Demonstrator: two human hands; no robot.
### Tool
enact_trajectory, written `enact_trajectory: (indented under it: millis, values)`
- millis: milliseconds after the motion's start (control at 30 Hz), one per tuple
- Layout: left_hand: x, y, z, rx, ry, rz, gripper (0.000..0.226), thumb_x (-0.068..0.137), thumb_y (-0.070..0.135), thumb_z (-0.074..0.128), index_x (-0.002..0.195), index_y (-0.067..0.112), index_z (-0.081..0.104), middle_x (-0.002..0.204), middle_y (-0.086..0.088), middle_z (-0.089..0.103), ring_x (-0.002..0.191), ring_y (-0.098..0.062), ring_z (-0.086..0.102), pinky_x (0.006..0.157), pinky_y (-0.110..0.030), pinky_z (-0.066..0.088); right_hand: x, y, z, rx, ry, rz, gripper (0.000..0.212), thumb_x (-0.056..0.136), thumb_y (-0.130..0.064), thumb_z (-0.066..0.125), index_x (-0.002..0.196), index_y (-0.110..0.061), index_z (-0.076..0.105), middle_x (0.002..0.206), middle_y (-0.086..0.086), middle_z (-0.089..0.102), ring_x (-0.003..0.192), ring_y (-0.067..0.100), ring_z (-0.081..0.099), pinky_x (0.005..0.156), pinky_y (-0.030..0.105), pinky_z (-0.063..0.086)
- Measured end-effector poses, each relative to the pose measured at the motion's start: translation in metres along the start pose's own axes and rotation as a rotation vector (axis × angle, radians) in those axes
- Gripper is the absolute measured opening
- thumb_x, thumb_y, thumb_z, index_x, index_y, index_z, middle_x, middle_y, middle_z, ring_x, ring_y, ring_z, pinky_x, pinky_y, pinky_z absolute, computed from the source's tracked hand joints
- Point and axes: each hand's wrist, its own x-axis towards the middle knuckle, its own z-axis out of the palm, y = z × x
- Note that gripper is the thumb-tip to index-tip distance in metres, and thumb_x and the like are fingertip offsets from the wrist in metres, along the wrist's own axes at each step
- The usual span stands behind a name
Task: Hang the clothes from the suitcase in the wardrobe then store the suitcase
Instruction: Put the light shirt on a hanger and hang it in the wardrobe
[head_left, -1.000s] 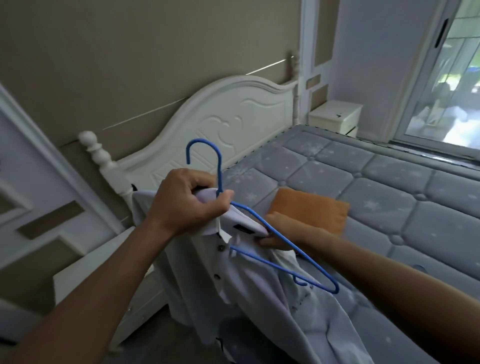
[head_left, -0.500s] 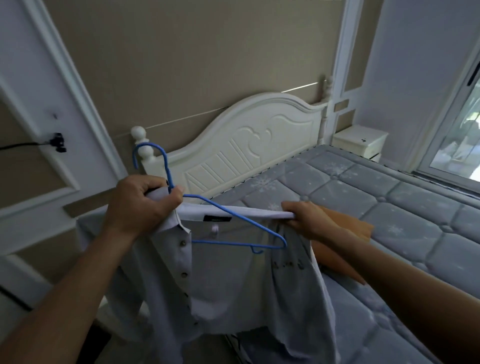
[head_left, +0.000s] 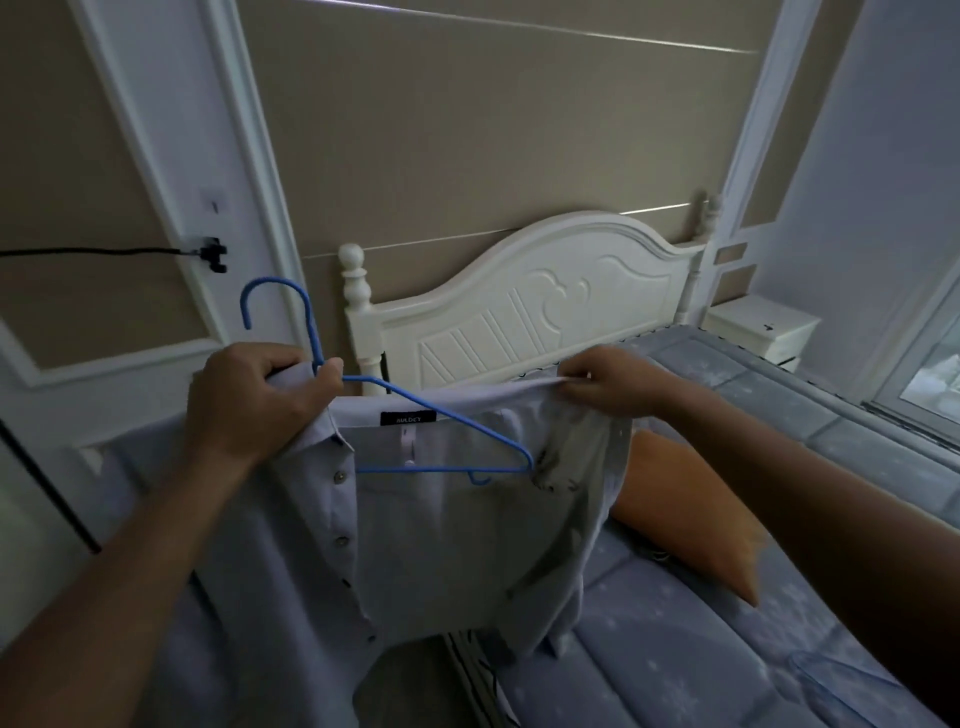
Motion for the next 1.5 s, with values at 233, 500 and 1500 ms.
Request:
enact_trajectory:
  millis: [233, 500, 1500]
  values:
    - [-0.025, -0.013, -0.021, 0.22, 0.067, -0.154, 0.048, 0.082, 0.057, 0.062, 0.067, 0.012, 0.069, 0.056, -0.001, 0.062, 0.056, -0.023, 0.06, 0.057, -0.03, 0.047, 0.008, -0.065, -0.004, 0.185, 0.201, -0.155, 0.028, 0.104, -0.028, 0.051, 0.078, -0.023, 0.06, 0.076, -0.005, 0.058, 0.071, 0.007, 0.055, 0.064, 0.023, 0.04]
    - [-0.022, 0.019, -0.017, 0.288, 0.146, -0.27, 0.052, 0.091, 0.047, 0.067, 0.053, 0.016, 0.051, 0.046, 0.003, 0.046, 0.047, -0.007, 0.043, 0.05, -0.022, 0.025, 0.015, -0.133, -0.009, 0.508, 0.174, -0.214, 0.042, 0.102, -0.033, 0.055, 0.067, -0.008, 0.053, 0.064, 0.001, 0.043, 0.06, 0.01, 0.042, 0.062, 0.032, 0.034]
    - [0.038, 0.074, -0.059, 0.128, 0.416, -0.113, 0.024, 0.095, 0.019, 0.057, 0.073, 0.014, 0.05, 0.065, -0.003, 0.052, 0.063, -0.015, 0.047, 0.064, -0.035, 0.042, 0.11, -0.064, -0.03, 0.332, 0.391, -0.771, 0.048, 0.098, -0.051, 0.037, 0.062, -0.02, 0.048, 0.055, -0.009, 0.048, 0.052, 0.005, 0.045, 0.052, 0.016, 0.031]
